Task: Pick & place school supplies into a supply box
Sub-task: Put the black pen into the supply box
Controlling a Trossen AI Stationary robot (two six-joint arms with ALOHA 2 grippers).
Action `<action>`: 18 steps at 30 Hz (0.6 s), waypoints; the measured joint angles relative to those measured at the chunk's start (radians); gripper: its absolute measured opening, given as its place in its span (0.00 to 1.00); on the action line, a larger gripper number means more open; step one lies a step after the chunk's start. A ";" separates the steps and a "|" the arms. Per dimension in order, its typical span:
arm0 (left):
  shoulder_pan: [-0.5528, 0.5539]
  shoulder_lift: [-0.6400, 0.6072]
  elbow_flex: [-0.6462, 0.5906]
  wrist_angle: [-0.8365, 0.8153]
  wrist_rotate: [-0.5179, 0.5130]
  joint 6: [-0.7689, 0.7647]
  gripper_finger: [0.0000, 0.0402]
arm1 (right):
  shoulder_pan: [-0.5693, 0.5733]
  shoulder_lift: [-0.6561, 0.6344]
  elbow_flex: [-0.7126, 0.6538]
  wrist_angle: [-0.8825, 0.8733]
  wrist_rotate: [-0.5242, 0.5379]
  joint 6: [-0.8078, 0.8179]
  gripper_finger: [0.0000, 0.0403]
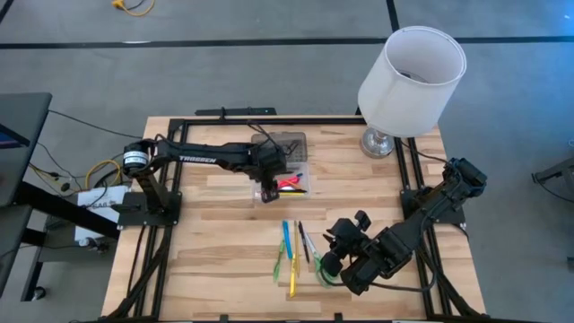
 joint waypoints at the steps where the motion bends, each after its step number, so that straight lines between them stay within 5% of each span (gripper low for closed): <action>1: -0.010 -0.004 0.000 -0.013 0.057 -0.013 0.39 | 0.000 0.000 0.000 0.007 -0.025 0.000 0.17; 4: -0.065 -0.017 0.000 -0.024 0.182 -0.041 0.40 | -0.005 -0.002 -0.025 0.068 -0.095 0.000 0.17; 7: -0.153 -0.042 0.000 -0.034 0.197 -0.047 0.40 | -0.012 -0.002 -0.072 0.161 -0.167 0.000 0.17; 18: -0.461 -0.129 0.000 -0.061 -0.096 -0.160 0.40 | -0.116 -0.001 -0.256 0.503 -0.290 0.046 0.17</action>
